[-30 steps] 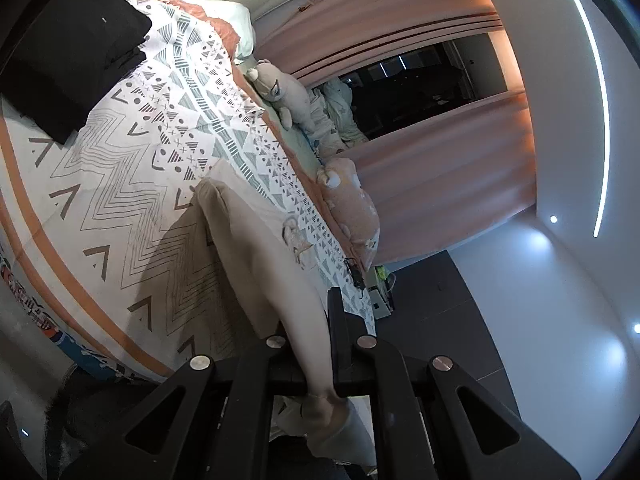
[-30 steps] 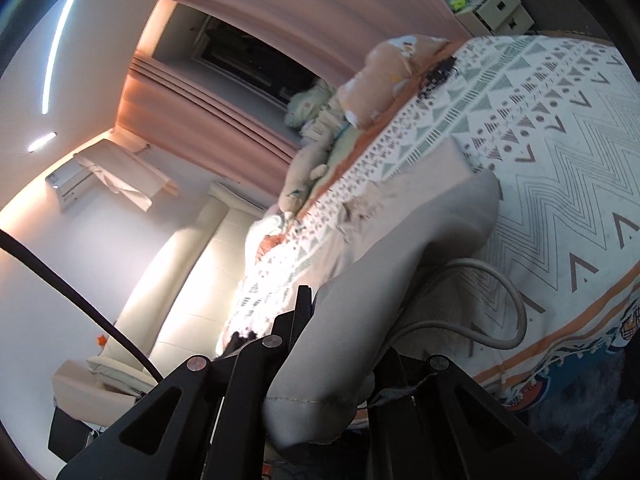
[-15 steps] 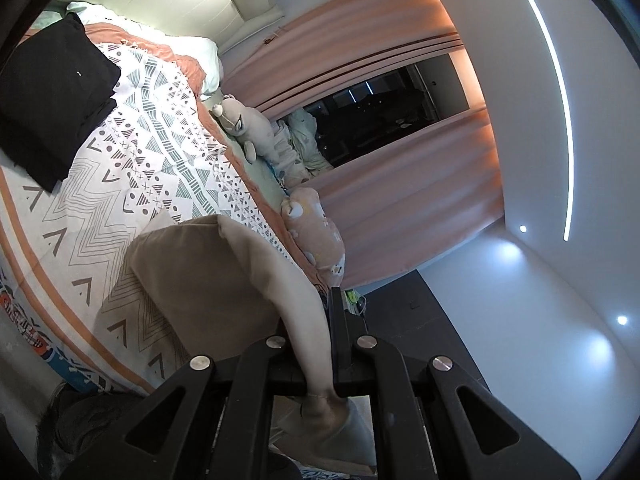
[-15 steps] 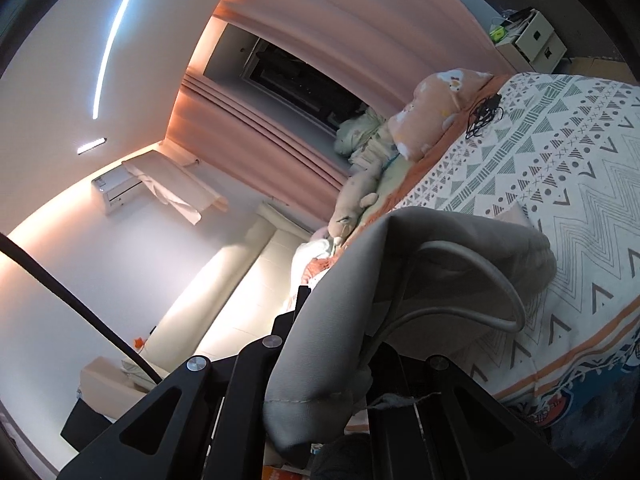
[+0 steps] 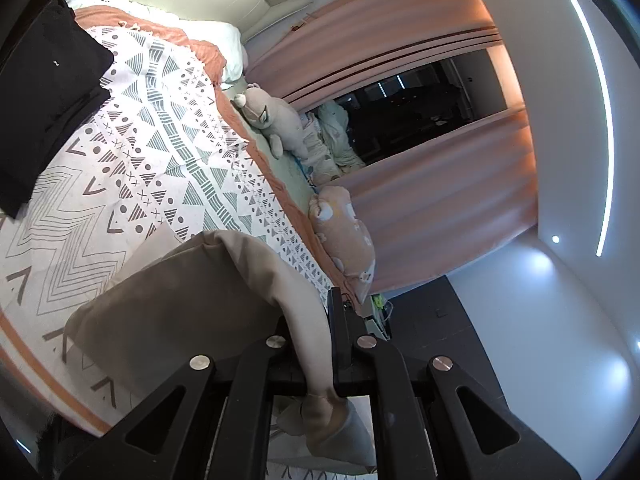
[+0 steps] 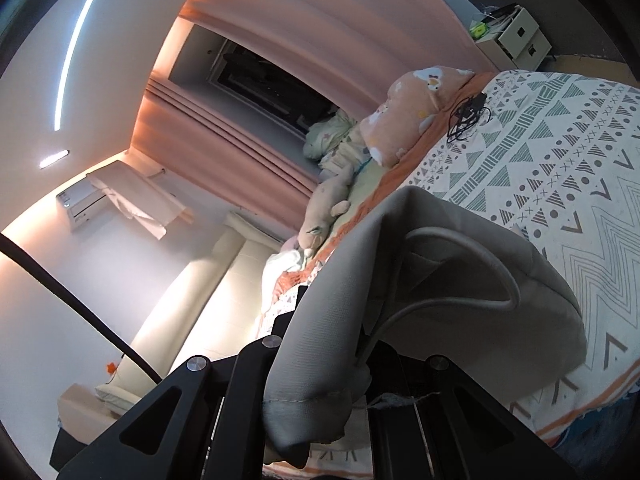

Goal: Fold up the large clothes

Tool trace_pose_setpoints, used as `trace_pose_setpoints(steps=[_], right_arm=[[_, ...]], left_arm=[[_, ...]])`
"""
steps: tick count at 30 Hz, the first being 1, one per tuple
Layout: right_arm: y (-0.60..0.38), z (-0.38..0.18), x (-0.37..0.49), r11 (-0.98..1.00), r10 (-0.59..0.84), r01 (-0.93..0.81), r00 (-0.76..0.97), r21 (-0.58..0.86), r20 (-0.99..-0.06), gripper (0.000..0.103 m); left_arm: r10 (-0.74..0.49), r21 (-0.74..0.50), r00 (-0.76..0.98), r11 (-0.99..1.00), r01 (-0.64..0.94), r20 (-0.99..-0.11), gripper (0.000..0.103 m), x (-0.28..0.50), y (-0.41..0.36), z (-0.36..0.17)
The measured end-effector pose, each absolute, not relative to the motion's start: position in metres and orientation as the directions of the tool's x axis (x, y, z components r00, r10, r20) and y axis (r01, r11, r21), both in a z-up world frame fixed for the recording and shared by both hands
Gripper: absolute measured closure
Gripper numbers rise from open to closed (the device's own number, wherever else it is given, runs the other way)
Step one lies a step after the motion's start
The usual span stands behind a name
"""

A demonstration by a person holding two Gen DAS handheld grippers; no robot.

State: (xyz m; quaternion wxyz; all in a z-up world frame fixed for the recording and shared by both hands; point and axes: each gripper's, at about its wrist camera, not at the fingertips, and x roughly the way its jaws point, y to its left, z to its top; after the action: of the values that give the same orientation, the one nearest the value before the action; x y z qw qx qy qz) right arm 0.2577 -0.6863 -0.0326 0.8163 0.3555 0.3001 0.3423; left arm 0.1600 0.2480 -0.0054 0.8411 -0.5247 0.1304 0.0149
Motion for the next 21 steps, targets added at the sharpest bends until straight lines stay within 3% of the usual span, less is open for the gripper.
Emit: trace_pose_setpoints(steps=[10,21], right_arm=[[-0.636,-0.048,0.33,0.544,0.744,-0.241,0.581,0.804,-0.329,0.1],[-0.589,-0.094,0.39,0.588,0.704,-0.087,0.544,0.804,-0.456,0.096]], left_arm=[[-0.1,-0.859,0.929,0.425,-0.284,-0.356,0.095,0.242,0.269,-0.038],[-0.129,-0.826,0.85,0.348,-0.444,-0.511,0.095,0.317,0.289,-0.11]])
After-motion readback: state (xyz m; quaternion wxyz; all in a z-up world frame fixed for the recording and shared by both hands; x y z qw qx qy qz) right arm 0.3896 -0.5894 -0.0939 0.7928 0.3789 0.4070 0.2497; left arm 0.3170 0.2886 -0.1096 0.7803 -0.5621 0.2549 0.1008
